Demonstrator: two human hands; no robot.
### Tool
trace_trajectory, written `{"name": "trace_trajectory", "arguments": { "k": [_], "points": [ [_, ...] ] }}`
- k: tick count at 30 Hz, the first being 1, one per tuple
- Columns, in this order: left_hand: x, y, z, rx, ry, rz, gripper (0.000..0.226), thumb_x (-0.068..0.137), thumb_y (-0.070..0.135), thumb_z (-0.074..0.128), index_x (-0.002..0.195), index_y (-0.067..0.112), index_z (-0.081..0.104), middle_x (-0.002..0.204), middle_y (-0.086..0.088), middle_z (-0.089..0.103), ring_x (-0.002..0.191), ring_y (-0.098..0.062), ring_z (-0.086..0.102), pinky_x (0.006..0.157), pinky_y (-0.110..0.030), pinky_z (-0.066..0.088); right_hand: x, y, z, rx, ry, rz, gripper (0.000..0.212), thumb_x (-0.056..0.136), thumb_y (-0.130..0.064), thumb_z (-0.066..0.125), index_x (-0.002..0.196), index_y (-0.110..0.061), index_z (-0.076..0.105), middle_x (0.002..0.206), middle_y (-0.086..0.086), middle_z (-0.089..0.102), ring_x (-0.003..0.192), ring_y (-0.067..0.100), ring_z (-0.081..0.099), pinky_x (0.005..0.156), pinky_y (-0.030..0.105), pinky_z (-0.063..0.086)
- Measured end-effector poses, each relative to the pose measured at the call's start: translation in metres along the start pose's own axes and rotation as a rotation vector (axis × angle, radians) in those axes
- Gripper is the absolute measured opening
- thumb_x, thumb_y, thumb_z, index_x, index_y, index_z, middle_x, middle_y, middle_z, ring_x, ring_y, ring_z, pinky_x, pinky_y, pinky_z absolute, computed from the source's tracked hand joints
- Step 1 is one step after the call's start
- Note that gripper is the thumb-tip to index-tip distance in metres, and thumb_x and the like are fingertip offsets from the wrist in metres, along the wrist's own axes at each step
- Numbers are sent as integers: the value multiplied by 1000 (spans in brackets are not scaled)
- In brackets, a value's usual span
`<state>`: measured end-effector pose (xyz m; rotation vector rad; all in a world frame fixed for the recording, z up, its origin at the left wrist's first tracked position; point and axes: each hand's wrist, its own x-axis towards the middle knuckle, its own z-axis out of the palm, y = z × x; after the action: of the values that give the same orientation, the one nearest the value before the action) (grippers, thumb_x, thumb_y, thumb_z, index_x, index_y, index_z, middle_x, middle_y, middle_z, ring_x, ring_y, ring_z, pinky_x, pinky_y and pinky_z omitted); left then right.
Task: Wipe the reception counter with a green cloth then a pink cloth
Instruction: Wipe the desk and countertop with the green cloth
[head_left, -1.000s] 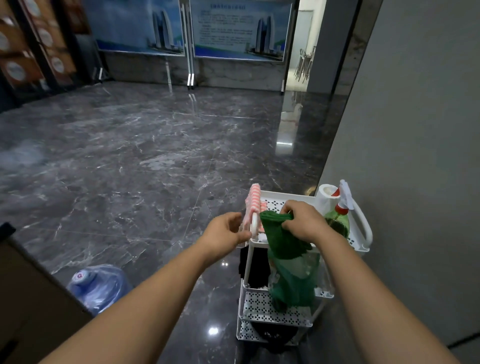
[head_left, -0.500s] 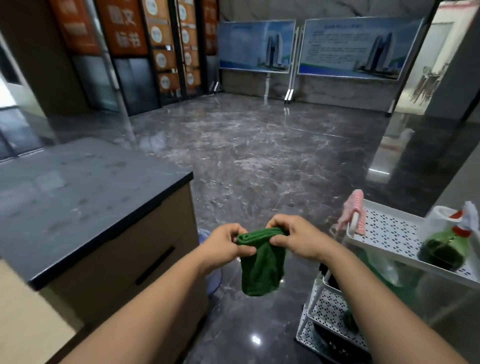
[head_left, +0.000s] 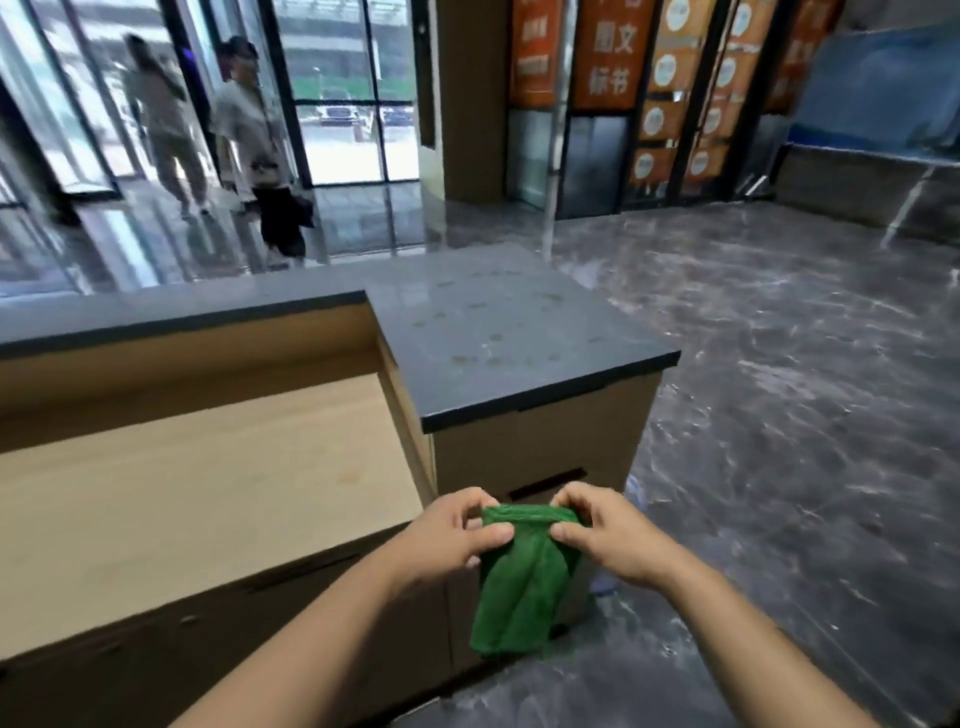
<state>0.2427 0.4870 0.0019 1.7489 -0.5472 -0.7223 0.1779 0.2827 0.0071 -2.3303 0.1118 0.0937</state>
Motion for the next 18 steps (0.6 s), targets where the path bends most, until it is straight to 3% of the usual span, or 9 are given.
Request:
{"name": "trace_trajectory", "arguments": {
  "k": [7, 10, 14, 18],
  "points": [
    [-49, -32, -57, -94, 269, -107, 6, 92, 5, 61, 94, 9, 57, 87, -9, 60, 83, -14, 56, 72, -28, 46, 47, -51, 55, -96, -128, -164, 11, 87, -15, 63, 90, -25, 59, 90, -7, 63, 89, 16, 59, 83, 36, 49],
    [-62, -45, -83, -106, 336, -134, 7, 92, 6, 61, 92, 12, 58, 94, -12, 62, 89, -18, 57, 79, -33, 44, 65, -76, 74, -123, -153, -186, 10, 89, -19, 61, 92, -27, 57, 96, -6, 63, 91, 17, 58, 83, 36, 49],
    [-76, -57, -123, -83, 390, -136, 9, 91, 4, 62, 91, 12, 57, 88, -12, 62, 78, -15, 59, 71, -24, 49, 92, -113, 99, -181, -178, -217, 10, 90, -22, 62, 91, -29, 55, 99, -4, 62, 95, 19, 58, 85, 38, 50],
    [-86, -68, -171, -43, 426, -147, 9, 92, 3, 61, 91, 9, 55, 75, -10, 55, 58, -9, 51, 57, -19, 39, 125, -146, 131, -196, -186, -216, 9, 89, -25, 63, 91, -30, 56, 98, -4, 63, 94, 20, 59, 85, 40, 51]
  ]
}}
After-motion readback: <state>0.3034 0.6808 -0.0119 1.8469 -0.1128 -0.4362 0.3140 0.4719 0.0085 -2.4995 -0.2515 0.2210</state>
